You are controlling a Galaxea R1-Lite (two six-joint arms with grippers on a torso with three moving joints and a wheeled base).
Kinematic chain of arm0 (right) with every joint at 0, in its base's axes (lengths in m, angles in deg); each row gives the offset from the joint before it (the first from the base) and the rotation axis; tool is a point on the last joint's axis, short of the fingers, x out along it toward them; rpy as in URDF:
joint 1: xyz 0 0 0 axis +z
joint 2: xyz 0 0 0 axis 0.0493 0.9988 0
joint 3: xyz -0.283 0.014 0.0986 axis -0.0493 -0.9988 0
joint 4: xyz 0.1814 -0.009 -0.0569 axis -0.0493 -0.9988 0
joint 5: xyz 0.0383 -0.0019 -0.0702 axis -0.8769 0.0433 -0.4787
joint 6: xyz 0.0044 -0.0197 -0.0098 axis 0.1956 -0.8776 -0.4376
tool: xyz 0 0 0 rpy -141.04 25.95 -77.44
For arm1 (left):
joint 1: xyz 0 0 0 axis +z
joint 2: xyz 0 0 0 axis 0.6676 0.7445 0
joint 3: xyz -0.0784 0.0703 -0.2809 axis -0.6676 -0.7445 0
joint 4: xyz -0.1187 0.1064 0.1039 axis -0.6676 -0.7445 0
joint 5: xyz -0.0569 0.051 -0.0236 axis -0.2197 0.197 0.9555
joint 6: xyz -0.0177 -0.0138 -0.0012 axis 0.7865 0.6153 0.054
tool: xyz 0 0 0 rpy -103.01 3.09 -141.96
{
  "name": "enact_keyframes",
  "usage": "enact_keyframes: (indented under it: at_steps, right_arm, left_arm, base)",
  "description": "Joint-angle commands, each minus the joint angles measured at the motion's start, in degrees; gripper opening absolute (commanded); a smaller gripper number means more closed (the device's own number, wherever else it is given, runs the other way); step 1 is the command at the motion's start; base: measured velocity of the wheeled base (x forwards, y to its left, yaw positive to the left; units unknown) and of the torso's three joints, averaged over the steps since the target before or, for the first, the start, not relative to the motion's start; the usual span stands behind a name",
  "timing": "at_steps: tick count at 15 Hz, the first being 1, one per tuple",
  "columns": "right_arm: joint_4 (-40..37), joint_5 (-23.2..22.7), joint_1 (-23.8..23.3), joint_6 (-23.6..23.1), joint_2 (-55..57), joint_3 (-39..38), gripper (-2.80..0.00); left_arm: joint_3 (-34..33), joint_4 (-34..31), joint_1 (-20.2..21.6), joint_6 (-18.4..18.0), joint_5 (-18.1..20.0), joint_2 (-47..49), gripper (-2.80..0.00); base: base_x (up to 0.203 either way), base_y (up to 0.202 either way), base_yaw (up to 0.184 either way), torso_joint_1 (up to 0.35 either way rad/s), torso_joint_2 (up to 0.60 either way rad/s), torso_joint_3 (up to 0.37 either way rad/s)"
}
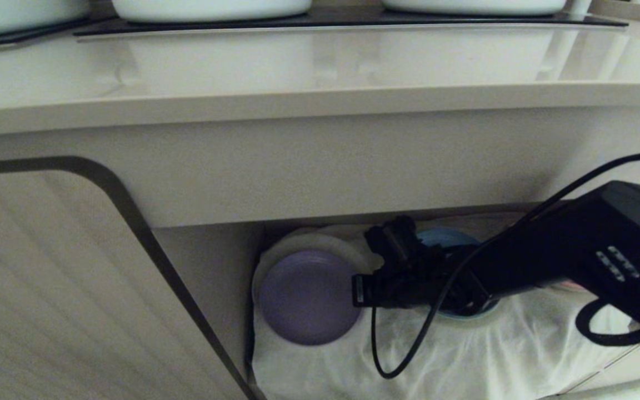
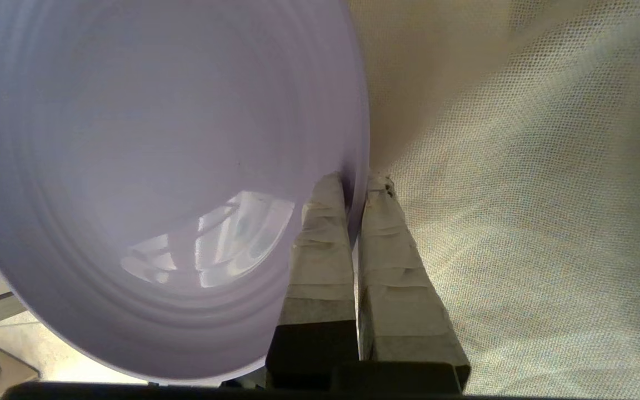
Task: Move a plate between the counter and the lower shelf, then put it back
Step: Pick up the plate in the cupboard
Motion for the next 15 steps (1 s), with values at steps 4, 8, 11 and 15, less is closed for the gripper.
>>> enact_keyframes:
  at_steps: [4, 8, 11, 15]
  right_arm:
    - [-2.1, 0.0, 0.0, 0.2, -1.9, -0.1, -2.8]
    - [-3.1, 0.0, -0.2, 0.1, -3.7, -1.2, -2.8]
    - [-3.1, 0.0, -0.5, 0.1, -4.7, -1.9, -2.8]
    - [-3.2, 0.0, -1.5, 0.1, -6.1, -3.4, -2.8]
  left_arm:
    - [0.0, 0.0, 0.0, 0.0, 0.0, 0.0, -2.8]
    - [0.0, 0.0, 0.0, 0.0, 0.0, 0.0, -2.8]
    - [0.0, 0.0, 0.0, 0.0, 0.0, 0.0, -2.8]
    - [0.0, 0.0, 0.0, 0.0, 0.0, 0.0, -2.8]
  base:
    - [0.0, 0.0, 0.0, 0.0, 0.0, 0.0]
    - [0.0, 0.0, 0.0, 0.0, 0.0, 0.0]
    - [0.0, 0.0, 0.0, 0.0, 0.0, 0.0]
    - [0.0, 0.0, 0.0, 0.0, 0.0, 0.0]
